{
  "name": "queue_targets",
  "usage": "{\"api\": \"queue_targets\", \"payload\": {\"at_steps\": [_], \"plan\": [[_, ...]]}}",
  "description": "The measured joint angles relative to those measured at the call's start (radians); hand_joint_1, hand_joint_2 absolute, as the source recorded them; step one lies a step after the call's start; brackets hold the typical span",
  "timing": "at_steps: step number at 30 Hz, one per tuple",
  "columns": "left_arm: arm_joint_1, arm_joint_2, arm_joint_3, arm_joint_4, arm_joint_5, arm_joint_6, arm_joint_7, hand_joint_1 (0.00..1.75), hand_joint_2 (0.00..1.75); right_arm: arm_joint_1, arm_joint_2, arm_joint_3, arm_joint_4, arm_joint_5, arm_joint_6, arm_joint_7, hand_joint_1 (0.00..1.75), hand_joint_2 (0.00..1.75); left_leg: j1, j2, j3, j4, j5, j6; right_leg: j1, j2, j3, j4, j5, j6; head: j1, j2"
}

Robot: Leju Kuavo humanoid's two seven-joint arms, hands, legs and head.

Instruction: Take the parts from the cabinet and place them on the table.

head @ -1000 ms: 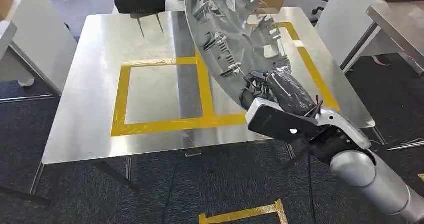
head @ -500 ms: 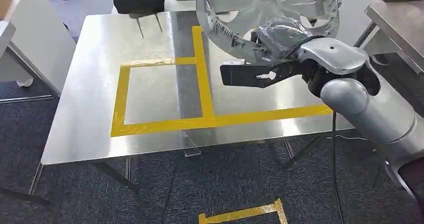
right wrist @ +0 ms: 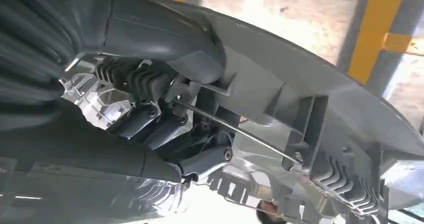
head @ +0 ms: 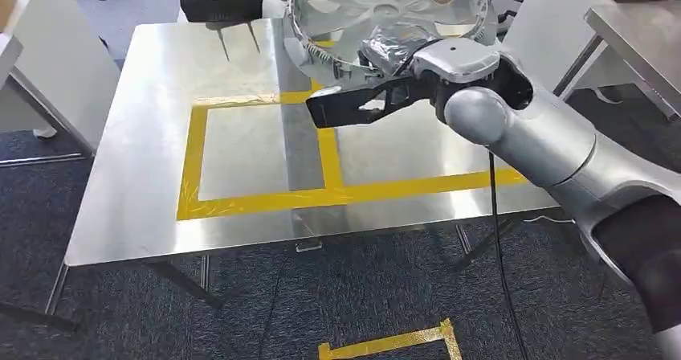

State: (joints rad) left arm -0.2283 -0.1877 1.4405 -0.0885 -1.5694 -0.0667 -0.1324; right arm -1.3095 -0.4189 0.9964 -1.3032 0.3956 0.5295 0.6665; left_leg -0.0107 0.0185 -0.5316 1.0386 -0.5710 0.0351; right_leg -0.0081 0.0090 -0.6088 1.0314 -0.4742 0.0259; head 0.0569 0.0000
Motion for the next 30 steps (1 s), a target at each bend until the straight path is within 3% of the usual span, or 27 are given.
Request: {"api": "queue_targets", "payload": {"at_steps": [10,30], "plan": [[0.0,-0.003,-0.007,0.0,0.0,-0.016,-0.021,0.0,1.75,-0.005,0.056,0.086,0.193,-0.114,-0.125,-0.035,1.75,1.75,0.0,-0.008,0.001,0.0,0.0,0.0,0.0,-0.002,0.0,0.0,0.0,0.0,0.0,0.0],[0.003,0.0,-0.028,0.0,0.0,-0.023,-0.017,0.0,1.75,0.034,0.046,0.113,0.319,-0.156,-0.164,-0.014,1.75,1.75,0.0,-0.022,0.0,0.001,0.001,-0.001,0.0,-0.007,0.001,-0.001,0.0,0.0,0.001,0.0]]}}
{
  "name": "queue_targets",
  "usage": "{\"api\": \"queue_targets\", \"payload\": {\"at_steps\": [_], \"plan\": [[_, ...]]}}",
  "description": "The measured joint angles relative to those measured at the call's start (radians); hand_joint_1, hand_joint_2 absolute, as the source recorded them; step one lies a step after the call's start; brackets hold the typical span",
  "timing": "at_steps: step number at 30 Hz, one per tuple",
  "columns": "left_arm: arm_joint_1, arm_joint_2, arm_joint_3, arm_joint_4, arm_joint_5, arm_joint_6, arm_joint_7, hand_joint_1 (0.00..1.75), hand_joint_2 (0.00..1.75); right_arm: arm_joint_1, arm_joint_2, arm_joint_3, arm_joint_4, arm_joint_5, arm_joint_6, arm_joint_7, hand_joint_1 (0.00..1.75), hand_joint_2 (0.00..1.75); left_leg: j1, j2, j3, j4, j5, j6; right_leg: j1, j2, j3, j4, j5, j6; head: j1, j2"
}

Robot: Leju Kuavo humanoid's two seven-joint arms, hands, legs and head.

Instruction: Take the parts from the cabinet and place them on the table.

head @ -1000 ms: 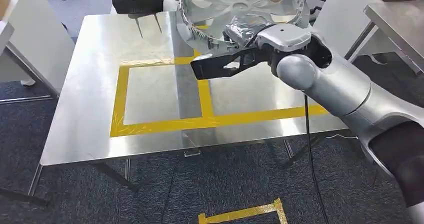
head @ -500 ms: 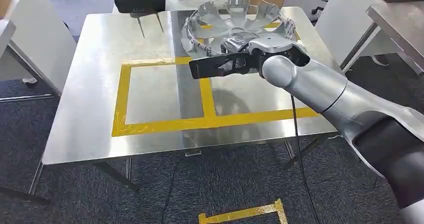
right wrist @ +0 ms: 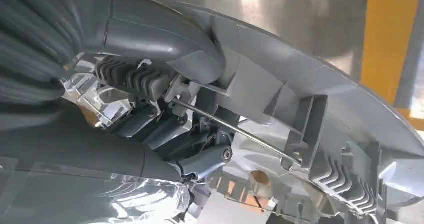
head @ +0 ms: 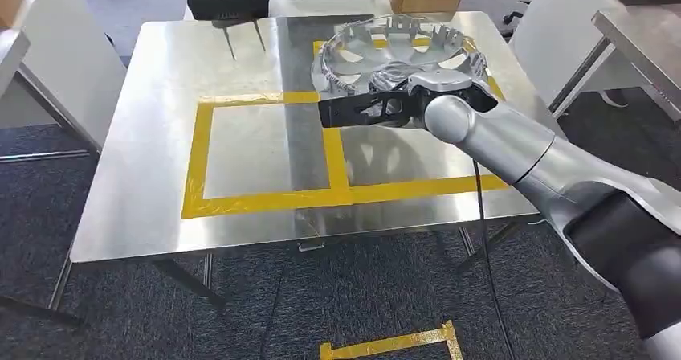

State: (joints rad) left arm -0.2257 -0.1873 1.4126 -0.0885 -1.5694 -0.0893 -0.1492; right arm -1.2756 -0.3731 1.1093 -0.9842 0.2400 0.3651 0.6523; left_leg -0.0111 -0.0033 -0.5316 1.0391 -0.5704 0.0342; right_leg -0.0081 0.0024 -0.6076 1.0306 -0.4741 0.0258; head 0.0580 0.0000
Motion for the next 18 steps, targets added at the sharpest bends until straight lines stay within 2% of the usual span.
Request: {"api": "queue_targets", "payload": {"at_steps": [18], "plan": [[0.0,0.001,-0.002,0.0,0.0,-0.009,0.005,0.0,1.75,0.019,-0.018,0.0,0.039,-0.062,0.018,0.031,1.75,1.75,0.0,-0.003,0.0,0.0,0.0,0.0,0.0,-0.001,0.0,0.0,0.0,0.0,0.0,0.0]]}}
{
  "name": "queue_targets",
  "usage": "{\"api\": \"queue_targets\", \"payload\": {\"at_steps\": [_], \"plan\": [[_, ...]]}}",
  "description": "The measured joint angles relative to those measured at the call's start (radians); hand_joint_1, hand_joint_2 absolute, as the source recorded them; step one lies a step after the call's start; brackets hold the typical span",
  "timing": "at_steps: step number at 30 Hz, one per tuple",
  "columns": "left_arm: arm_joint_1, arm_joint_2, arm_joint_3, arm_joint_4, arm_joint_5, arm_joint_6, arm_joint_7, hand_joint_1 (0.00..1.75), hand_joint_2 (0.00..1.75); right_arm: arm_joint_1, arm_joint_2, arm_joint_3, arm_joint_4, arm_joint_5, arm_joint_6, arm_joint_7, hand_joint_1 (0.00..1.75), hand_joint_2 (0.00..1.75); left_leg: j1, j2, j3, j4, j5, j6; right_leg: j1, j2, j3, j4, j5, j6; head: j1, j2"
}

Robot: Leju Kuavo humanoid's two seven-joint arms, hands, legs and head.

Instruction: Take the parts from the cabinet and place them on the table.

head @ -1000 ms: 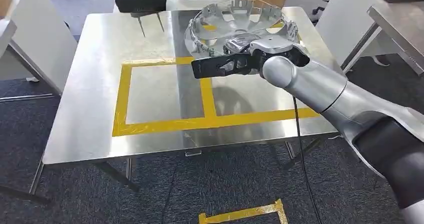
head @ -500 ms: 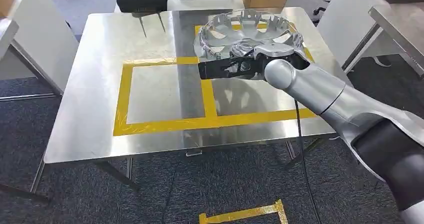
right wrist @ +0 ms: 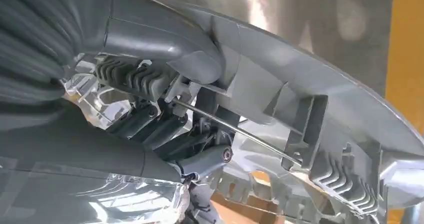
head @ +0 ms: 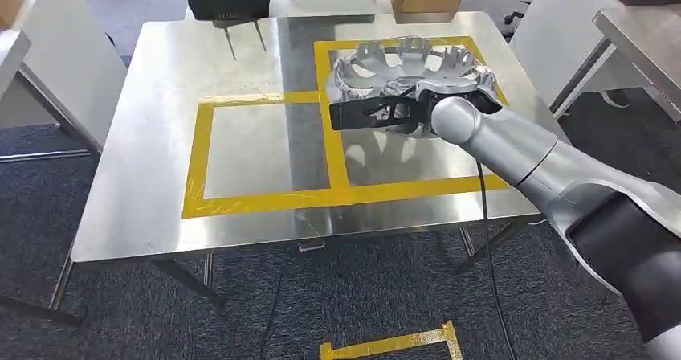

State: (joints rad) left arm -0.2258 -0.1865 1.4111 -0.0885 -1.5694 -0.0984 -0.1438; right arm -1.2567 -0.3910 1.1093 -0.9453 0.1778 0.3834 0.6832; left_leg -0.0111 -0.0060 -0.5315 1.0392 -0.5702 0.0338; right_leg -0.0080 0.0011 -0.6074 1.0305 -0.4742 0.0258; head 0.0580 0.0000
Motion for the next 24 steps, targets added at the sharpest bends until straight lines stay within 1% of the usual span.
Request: {"api": "queue_targets", "payload": {"at_steps": [2,3,11,12,24], "plan": [[0.0,0.0,-0.003,0.0,0.0,0.0,-0.001,0.0,1.75,0.003,-0.005,0.0,0.002,-0.003,0.0,0.002,1.75,1.75,0.0,-0.001,0.0,0.0,0.0,0.0,0.0,-0.001,0.0,0.0,0.0,0.0,0.0,0.0],[0.0,0.0,-0.005,0.0,0.0,0.0,-0.003,0.0,1.75,0.004,-0.008,0.0,0.003,-0.004,-0.001,0.005,0.0,0.0,0.0,-0.001,0.0,0.0,0.0,0.0,0.0,-0.001,0.0,0.0,0.0,0.0,0.0,0.0],[0.0,0.0,-0.022,0.0,0.0,-0.008,0.0,0.0,1.75,0.006,-0.018,0.0,0.003,-0.009,-0.012,0.01,0.0,0.0,0.0,0.0,0.001,0.0,0.0,0.0,0.0,0.0,0.001,0.0,0.0,0.0,0.0,0.0],[0.0,0.0,-0.023,0.0,0.0,-0.011,-0.002,0.0,0.0,0.005,-0.018,0.0,0.003,-0.01,-0.012,0.01,0.0,0.0,0.0,0.0,0.001,0.0,0.0,0.0,0.0,-0.001,0.001,0.0,0.0,0.0,0.0,0.0],[0.0,0.0,-0.024,0.0,0.009,-0.012,-0.005,0.0,0.0,0.005,-0.018,0.0,0.003,-0.014,-0.015,0.01,0.0,0.0,0.0,0.001,0.002,0.0,0.001,-0.001,0.0,0.0,0.002,0.0,0.0,0.0,0.0,0.0]]}}
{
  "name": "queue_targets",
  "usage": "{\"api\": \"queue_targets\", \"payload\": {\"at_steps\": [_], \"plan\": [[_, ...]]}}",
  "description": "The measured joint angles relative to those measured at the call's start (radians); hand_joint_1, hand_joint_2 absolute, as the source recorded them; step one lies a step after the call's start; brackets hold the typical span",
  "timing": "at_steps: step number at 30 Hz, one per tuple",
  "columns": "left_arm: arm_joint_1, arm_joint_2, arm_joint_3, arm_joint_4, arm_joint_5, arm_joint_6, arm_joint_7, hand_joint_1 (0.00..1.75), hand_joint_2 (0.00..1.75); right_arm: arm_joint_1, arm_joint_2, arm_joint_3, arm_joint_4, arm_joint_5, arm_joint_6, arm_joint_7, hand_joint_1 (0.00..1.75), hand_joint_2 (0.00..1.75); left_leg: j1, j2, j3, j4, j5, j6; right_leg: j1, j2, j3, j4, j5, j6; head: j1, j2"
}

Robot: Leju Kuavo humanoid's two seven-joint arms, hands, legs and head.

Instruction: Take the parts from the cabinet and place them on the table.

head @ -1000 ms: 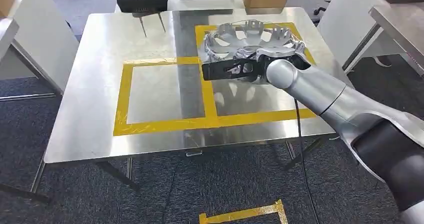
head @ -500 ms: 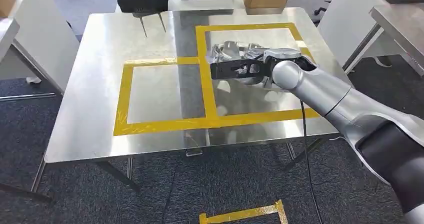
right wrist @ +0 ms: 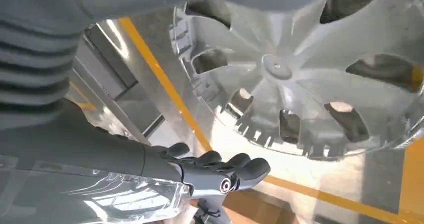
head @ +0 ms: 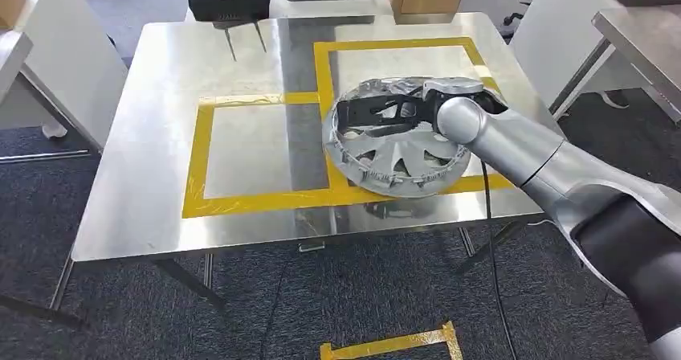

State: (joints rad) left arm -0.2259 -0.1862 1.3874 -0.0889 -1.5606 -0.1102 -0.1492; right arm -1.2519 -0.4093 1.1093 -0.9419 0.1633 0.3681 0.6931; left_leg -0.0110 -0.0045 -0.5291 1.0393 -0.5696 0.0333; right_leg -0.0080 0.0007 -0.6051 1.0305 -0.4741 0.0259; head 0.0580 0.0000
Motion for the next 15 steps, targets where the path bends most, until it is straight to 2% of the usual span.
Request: {"api": "queue_targets", "payload": {"at_steps": [3,5,7,9,11,12,15], "plan": [[0.0,0.0,0.0,0.0,0.0,0.003,0.003,0.0,0.0,0.0,-0.004,0.0,-0.001,-0.009,-0.014,-0.007,0.0,0.0,0.0,0.0,0.0,0.0,0.0,0.0,0.0,0.0,0.0,0.0,0.0,0.0,0.0,0.0],[0.0,0.0,0.0,0.0,-0.002,0.005,0.004,0.0,0.0,0.004,-0.006,-0.003,-0.005,-0.038,-0.072,-0.049,0.0,0.0,0.0,0.0,0.0,0.0,0.0,0.0,0.0,0.0,0.0,0.0,0.0,0.0,0.0,0.0],[0.0,0.0,0.0,0.0,-0.005,0.007,0.004,0.0,0.0,0.019,-0.01,-0.015,-0.026,-0.082,-0.194,-0.134,0.0,0.0,0.0,0.0,0.0,0.0,0.0,0.0,0.0,0.0,0.0,0.0,0.0,0.0,0.0,0.0],[0.0,0.002,0.0,0.0,-0.007,0.01,0.002,0.0,0.0,0.051,-0.013,-0.058,-0.071,-0.136,-0.353,-0.246,0.0,0.0,0.0,0.0,0.0,0.0,0.0,0.0,0.0,0.0,0.001,0.0,0.0,0.0,0.0,0.0],[0.0,0.003,0.0,-0.001,-0.007,0.015,-0.002,0.0,0.0,0.104,-0.012,-0.111,-0.143,-0.202,-0.479,-0.366,0.0,0.0,0.001,-0.001,0.001,0.0,0.0,0.0,0.001,-0.001,0.001,0.0,0.0,0.0,-0.001,0.0],[0.0,0.003,0.0,-0.001,-0.007,0.017,-0.004,0.0,0.0,0.136,-0.01,-0.143,-0.192,-0.233,-0.528,-0.42,0.0,0.0,0.001,-0.001,0.001,0.0,0.0,0.0,0.001,-0.001,0.002,0.0,0.0,0.0,-0.001,0.0],[0.0,0.006,0.001,-0.001,-0.007,0.023,-0.014,0.0,0.0,0.236,-0.003,-0.219,-0.33,-0.274,-0.604,-0.516,0.0,0.0,0.001,-0.001,0.002,0.0,0.0,0.0,0.001,-0.001,0.003,0.0,-0.001,-0.001,-0.001,0.0]]}}
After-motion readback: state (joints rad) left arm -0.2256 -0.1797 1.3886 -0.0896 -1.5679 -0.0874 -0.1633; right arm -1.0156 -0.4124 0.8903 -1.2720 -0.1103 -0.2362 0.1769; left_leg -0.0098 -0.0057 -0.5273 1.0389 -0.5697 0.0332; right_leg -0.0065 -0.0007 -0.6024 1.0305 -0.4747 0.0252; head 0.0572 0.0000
